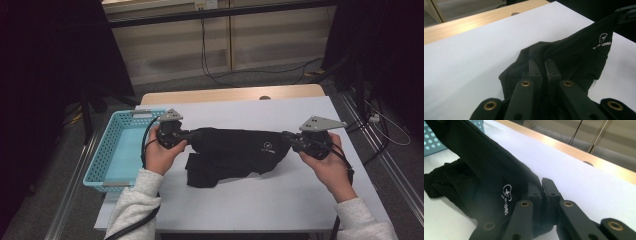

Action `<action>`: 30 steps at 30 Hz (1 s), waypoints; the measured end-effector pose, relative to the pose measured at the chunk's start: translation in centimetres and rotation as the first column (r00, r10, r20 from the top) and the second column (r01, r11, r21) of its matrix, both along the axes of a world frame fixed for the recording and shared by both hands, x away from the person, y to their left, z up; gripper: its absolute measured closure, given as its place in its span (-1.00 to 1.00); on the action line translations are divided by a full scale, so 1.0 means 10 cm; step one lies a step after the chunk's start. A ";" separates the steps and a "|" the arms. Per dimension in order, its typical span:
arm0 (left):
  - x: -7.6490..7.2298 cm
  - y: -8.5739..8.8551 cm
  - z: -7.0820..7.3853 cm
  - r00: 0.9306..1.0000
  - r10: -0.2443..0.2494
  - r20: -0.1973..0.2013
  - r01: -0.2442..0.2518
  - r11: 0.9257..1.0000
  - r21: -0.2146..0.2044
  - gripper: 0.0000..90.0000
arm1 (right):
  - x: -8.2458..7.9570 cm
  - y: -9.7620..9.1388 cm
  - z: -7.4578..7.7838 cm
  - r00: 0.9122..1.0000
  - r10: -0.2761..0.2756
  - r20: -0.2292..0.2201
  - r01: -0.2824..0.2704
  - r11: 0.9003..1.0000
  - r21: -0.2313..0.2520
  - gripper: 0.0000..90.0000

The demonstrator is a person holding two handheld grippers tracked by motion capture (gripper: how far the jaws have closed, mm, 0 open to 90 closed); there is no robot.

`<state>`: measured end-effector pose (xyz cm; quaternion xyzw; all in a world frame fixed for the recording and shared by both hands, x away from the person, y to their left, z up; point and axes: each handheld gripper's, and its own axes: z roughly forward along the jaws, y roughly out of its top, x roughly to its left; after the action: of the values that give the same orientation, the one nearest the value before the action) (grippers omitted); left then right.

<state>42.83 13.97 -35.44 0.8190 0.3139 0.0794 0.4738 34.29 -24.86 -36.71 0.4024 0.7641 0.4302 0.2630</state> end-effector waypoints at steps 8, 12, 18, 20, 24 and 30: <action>0.07 -0.05 0.06 1.000 0.005 0.000 -0.005 1.000 0.007 0.93 | 0.04 0.00 0.07 1.000 -0.005 0.019 0.005 1.000 -0.012 0.91; 0.09 -0.04 0.07 1.000 0.008 -0.006 -0.008 1.000 0.007 0.93 | 0.05 0.01 0.07 1.000 -0.004 0.018 0.005 1.000 -0.009 0.91; 0.09 -0.03 0.09 1.000 0.013 -0.015 -0.012 1.000 0.009 0.93 | 0.05 0.03 0.07 1.000 -0.002 0.016 0.003 1.000 -0.013 0.91; 0.10 -0.02 0.11 1.000 0.015 -0.014 -0.015 1.000 0.007 0.93 | 0.07 0.03 0.08 1.000 -0.001 0.012 0.001 1.000 -0.009 0.91; 0.13 -0.02 0.15 0.999 0.028 -0.022 -0.028 1.000 0.001 0.93 | 0.10 0.03 0.09 1.000 -0.003 0.014 0.003 1.000 -0.014 0.91; 0.18 -0.07 0.18 0.999 0.025 -0.025 -0.024 0.999 0.029 0.93 | 0.17 0.02 0.11 1.000 -0.017 0.012 0.017 1.000 -0.015 0.91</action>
<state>44.64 13.29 -33.64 0.8227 0.3286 0.0794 0.4571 35.98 -24.66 -35.61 0.4044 0.7622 0.4245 0.2744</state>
